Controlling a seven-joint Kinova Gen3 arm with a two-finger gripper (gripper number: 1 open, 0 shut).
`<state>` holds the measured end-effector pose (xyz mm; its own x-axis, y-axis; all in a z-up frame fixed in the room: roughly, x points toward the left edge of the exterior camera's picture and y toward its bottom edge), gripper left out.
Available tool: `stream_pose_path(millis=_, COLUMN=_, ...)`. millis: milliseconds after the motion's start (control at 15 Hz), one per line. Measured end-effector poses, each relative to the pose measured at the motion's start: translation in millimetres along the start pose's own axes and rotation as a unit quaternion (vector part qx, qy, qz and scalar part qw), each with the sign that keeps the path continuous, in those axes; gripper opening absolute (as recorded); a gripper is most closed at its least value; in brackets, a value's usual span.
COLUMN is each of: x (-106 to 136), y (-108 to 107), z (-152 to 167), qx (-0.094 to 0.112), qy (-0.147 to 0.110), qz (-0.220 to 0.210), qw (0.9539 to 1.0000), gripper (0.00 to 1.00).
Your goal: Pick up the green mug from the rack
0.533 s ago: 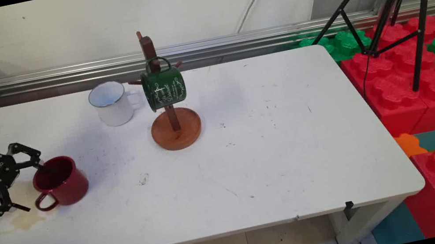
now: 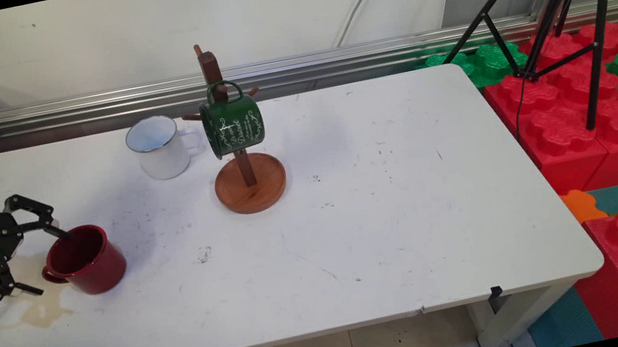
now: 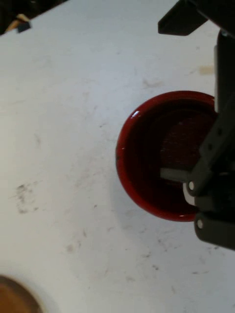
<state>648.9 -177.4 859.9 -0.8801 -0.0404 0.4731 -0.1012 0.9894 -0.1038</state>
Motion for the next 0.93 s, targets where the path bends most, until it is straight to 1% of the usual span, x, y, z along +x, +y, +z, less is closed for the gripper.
stream_pose_path(millis=200, x=1.1, y=-1.0, z=-8.3, qx=0.005, qy=0.027, qz=-0.035, qw=0.9990, gripper=1.00)
stream_pose_path(millis=333, x=1.6, y=-2.7, z=-15.2, qx=0.011, qy=0.051, qz=-0.064, qw=0.9966, gripper=1.00)
stream_pose_path(millis=467, x=1.6, y=-5.0, z=-22.2, qx=0.018, qy=0.074, qz=-0.092, qw=0.9928, gripper=1.00)
stream_pose_path(millis=667, x=1.4, y=-7.8, z=-32.2, qx=0.025, qy=0.108, qz=-0.132, qw=0.9849, gripper=1.00)
stream_pose_path(millis=733, x=1.1, y=-8.0, z=-33.9, qx=0.026, qy=0.115, qz=-0.140, qw=0.9832, gripper=1.00)
stream_pose_path(millis=933, x=-0.6, y=-7.2, z=-40.2, qx=0.028, qy=0.140, qz=-0.167, qw=0.9757, gripper=1.00)
